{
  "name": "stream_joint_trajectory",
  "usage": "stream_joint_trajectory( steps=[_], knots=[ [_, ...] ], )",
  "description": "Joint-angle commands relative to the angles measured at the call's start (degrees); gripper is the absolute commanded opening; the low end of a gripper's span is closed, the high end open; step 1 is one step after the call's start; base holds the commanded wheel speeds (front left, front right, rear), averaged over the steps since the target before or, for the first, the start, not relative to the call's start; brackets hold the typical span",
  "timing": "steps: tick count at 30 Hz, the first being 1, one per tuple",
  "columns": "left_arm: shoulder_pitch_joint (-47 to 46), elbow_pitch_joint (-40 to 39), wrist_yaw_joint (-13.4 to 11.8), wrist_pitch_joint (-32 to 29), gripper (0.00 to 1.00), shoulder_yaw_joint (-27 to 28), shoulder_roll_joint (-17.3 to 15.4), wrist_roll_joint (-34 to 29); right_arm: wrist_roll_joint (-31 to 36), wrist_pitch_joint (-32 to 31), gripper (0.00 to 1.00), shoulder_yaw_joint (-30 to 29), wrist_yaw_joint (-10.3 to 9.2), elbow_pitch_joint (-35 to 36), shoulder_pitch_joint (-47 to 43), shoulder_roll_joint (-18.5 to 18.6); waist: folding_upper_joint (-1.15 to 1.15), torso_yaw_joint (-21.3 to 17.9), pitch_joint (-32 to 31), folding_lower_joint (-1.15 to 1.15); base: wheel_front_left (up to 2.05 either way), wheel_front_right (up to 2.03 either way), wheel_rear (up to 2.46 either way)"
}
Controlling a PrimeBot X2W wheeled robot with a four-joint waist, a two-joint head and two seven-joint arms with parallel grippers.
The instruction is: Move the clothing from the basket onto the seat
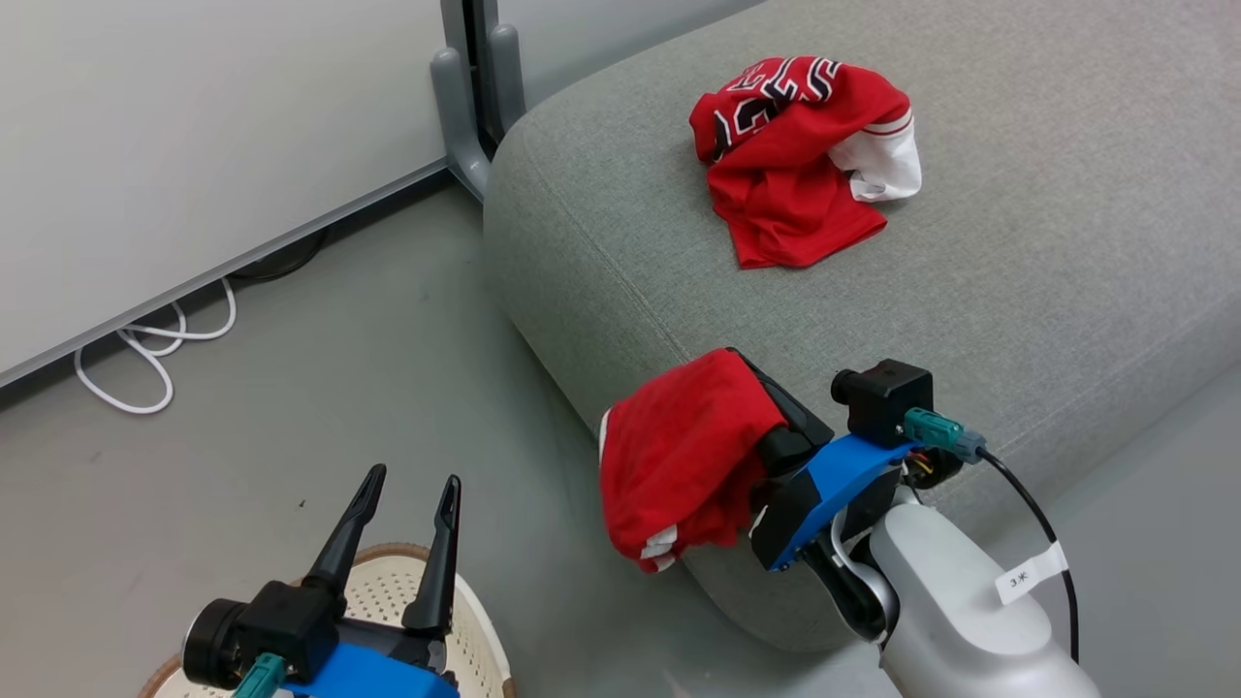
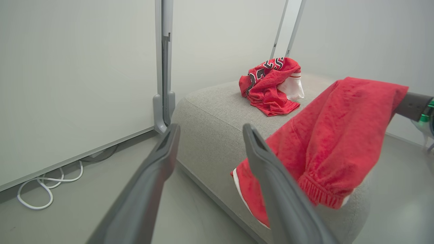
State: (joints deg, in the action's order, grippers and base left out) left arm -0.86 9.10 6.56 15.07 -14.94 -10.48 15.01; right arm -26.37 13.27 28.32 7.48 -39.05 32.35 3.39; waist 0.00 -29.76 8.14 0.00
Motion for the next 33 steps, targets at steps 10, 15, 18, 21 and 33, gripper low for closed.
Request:
stream_joint_trajectory(
  steps=[10, 15, 18, 21, 33],
  knots=[
    [-0.72, 0.71, 0.75, 0.15, 1.00, -0.33, 0.11, -0.91, 2.55, -1.09, 0.00, -3.01, 0.03, 2.53, -1.62, -0.06, 0.00, 0.18, 0.62, 0.00, 0.00, 0.00, 0.00],
    [-1.78, 0.46, 0.92, 0.15, 1.00, -0.61, -0.36, -1.10, 1.93, -1.91, 0.00, -6.03, 0.03, 4.39, 0.64, 0.13, 0.00, 1.23, 2.30, 0.00, 0.00, 0.00, 0.00],
    [-2.76, -0.25, 0.98, 0.15, 1.00, -0.49, -1.27, -1.41, 1.56, -3.15, 0.00, -7.69, 0.03, 6.25, 3.54, 0.97, 0.00, 1.65, 4.66, 0.00, 0.00, 0.00, 0.00],
    [-3.66, -0.79, 0.96, 0.15, 1.00, -0.56, -1.83, -1.55, 1.38, -4.00, 0.00, -9.44, 0.03, 7.62, 5.83, 1.95, 0.00, 1.99, 6.66, 0.00, 0.00, 0.00, 0.00],
    [-12.01, -7.60, 1.02, -0.90, 1.00, -0.30, -7.39, -3.08, 3.70, -10.69, 0.00, -28.37, 0.03, 12.37, 25.80, 9.63, 0.00, 4.18, 23.09, 0.00, 0.00, 0.00, 0.00]
  ],
)
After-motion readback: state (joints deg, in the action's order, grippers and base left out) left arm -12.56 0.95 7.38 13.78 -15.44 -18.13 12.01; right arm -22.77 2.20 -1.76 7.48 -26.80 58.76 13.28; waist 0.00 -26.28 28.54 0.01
